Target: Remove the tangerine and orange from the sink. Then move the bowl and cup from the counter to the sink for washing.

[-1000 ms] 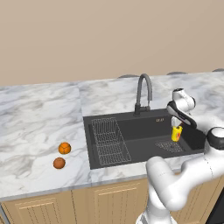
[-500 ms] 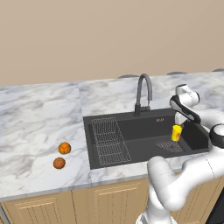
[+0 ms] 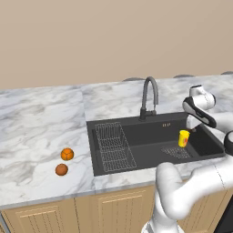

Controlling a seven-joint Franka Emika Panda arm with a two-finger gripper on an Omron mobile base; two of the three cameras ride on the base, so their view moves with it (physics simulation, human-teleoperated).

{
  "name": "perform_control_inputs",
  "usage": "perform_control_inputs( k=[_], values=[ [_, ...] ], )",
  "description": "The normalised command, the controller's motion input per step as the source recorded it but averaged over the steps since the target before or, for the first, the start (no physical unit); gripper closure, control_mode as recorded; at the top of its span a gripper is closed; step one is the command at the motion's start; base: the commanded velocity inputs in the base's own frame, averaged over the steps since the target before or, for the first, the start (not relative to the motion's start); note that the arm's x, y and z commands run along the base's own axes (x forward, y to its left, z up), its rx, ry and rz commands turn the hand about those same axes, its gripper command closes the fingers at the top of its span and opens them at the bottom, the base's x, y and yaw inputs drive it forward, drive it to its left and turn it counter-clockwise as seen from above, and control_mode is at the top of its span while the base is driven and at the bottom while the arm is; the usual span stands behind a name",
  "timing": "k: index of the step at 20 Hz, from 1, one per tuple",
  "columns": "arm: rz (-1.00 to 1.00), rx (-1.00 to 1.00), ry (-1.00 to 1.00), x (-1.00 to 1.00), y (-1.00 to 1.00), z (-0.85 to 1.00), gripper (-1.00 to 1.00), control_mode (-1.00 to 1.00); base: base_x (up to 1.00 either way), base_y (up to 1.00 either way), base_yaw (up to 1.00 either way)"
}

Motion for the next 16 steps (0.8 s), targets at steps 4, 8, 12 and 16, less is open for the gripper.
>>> perform_control_inputs(
  k=[4,8,12,16],
  values=[
    [-0.1,0.0,-0.19,-0.32,-0.09,0.23,-1.0,-1.0,0.0,0.0,0.0],
    [-0.14,0.0,-0.22,-0.3,-0.11,0.22,-1.0,-1.0,0.0,0.0,0.0],
    [-0.17,-0.01,-0.2,-0.3,-0.2,0.17,-1.0,-1.0,0.0,0.0,0.0],
    [-0.18,0.0,-0.15,-0.28,-0.21,0.1,-1.0,-1.0,0.0,0.0,0.0]
  ],
)
